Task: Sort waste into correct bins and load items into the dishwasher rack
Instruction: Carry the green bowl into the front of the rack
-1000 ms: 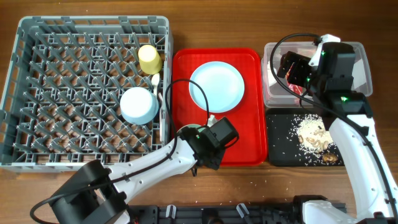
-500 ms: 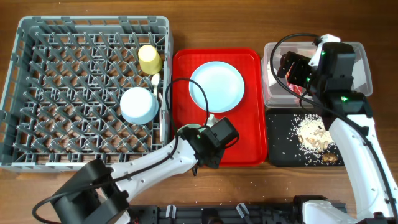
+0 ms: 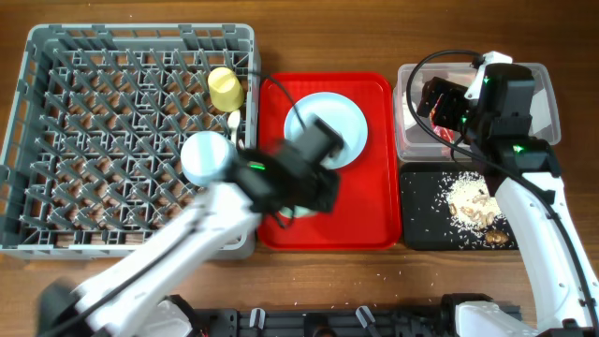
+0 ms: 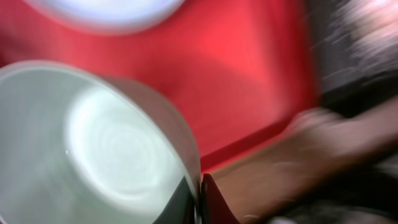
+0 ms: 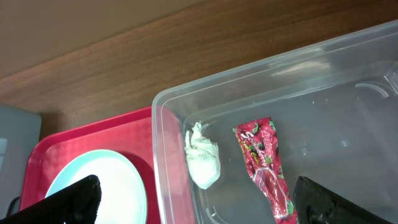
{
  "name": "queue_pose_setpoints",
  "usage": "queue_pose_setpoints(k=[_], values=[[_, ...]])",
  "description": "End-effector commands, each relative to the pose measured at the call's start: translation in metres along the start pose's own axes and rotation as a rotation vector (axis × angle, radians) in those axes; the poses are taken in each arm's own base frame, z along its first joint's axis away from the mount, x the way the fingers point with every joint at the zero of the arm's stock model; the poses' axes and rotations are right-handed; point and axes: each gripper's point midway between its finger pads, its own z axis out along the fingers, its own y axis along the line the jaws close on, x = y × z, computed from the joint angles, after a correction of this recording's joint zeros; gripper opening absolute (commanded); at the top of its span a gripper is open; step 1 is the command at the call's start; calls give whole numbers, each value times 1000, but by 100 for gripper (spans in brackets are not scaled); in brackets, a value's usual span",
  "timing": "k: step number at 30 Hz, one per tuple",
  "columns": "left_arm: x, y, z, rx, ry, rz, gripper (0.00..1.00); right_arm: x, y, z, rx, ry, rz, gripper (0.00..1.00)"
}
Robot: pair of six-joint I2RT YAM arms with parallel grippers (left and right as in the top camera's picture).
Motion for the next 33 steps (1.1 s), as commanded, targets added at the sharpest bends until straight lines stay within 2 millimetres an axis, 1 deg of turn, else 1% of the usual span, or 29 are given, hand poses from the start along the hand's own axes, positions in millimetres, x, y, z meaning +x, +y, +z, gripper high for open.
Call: queue_pose_setpoints(k=[1,2,3,4,5,6,7,8,10,11,13,15,16,18,19,20,21,23,26,27,28,30,31,33], values=[[-12,-15,-94,427,-40,-38,4,1,4,2,-15,8,-17,100],[-9,5,-113,503,-32,-89,4,1,4,2,-15,8,-17,100],[-6,14,-120,553,-24,-110,4,1,4,2,-15,8,-17,100],[-4,21,-125,601,-22,-128,4,1,4,2,-15,8,-17,100],[-2,28,-130,686,-25,-168,4,1,4,2,-15,8,-17,100],[-1,33,-131,756,-41,-181,4,1,4,2,-15,8,-17,100],[0,40,-129,794,-56,-200,4,1,4,2,-15,8,-17,100],[3,57,-124,817,-89,-241,4,1,4,2,-15,8,-17,100],[5,80,-119,848,-147,-303,4,1,4,2,-15,8,-17,100],[7,97,-116,847,-179,-361,4,1,4,2,-15,8,-17,100],[12,143,-113,796,-289,-479,4,1,4,2,-15,8,-17,100],[15,167,-114,772,-347,-560,4,1,4,2,-15,8,-17,100],[19,174,-110,767,-350,-589,4,1,4,2,-15,8,-17,100],[28,175,-97,774,-310,-632,4,1,4,2,-15,8,-17,99],[29,173,-95,803,-303,-654,4,1,4,2,-15,8,-17,100],[28,170,-96,850,-309,-671,4,1,4,2,-15,8,-17,100],[21,165,-106,941,-339,-688,4,1,4,2,-15,8,-17,100],[15,159,-114,1005,-361,-676,4,1,4,2,-15,8,-17,100],[16,147,-110,1014,-319,-642,4,1,4,2,-15,8,-17,100],[18,143,-105,1000,-292,-627,4,1,4,2,-15,8,-17,100],[24,144,-92,923,-253,-595,4,1,4,2,-15,8,-17,100],[40,154,-68,775,-161,-591,4,1,4,2,-15,8,-17,100],[44,156,-64,745,-139,-596,4,1,4,2,-15,8,-17,100],[45,157,-63,737,-134,-596,4,1,4,2,-15,8,-17,100]])
